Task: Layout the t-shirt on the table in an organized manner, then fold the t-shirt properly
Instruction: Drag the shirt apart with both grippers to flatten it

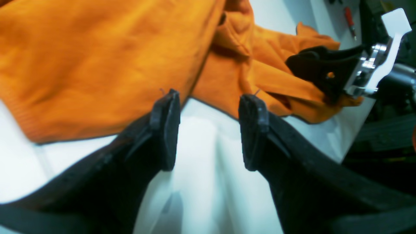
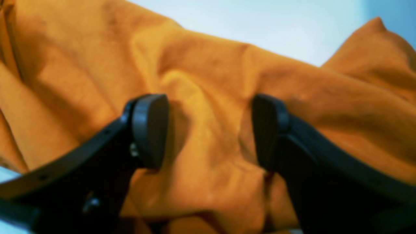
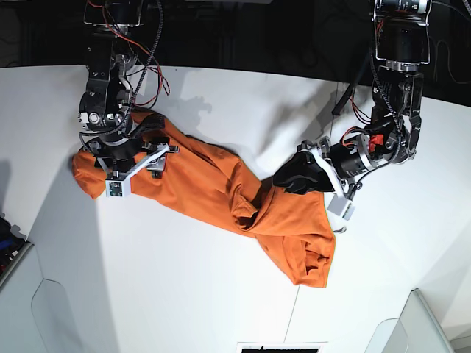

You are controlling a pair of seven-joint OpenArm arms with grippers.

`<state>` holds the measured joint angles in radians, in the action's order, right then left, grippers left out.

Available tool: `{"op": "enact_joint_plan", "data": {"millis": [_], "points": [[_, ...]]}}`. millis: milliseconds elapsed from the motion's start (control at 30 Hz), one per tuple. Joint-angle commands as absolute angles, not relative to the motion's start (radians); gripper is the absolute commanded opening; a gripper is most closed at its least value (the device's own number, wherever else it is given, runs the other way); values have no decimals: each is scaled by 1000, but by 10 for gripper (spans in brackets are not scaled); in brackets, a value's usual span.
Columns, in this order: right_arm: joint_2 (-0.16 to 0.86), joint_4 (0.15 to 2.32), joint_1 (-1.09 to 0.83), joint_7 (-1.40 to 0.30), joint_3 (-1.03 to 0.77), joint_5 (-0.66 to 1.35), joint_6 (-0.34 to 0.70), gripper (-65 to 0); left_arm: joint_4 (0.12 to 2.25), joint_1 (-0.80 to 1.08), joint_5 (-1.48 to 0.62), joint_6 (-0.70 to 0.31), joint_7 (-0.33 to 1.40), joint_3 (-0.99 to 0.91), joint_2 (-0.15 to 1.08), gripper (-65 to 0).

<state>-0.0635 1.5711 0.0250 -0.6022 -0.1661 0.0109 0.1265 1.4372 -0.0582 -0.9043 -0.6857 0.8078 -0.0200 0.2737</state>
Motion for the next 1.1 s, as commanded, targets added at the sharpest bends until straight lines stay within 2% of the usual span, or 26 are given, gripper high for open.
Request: {"op": "enact_joint_plan", "data": {"millis": [0,133,233,367,433,800,1067], "points": [[-61,1592,38,-578,-165,19,127,-249,1452,-75,-939,-697,790,-12,264,-332],[-61,1592,38,-575,-164,19,127,-249,1452,-75,-939,-697,788,15,208,-333],[-62,1592,38,-576,-164,19,127,-249,1451,-75,-838,-683,731,27,167,-333],[-61,1592,38,-581,-164,19,127,-249,1433,-94,-668,-533,639,28,156,-332],[-61,1592,38,-580,-164,19,127,-249,1422,-115,-617,-509,635,28,163,-332],[-61,1591,36,-580,-163,19,127,-249,1409,-233,-554,-505,612,13,239,-332],[-62,1591,35,-584,-163,19,127,-249,1278,-271,-484,-501,525,15,239,-332]]}}
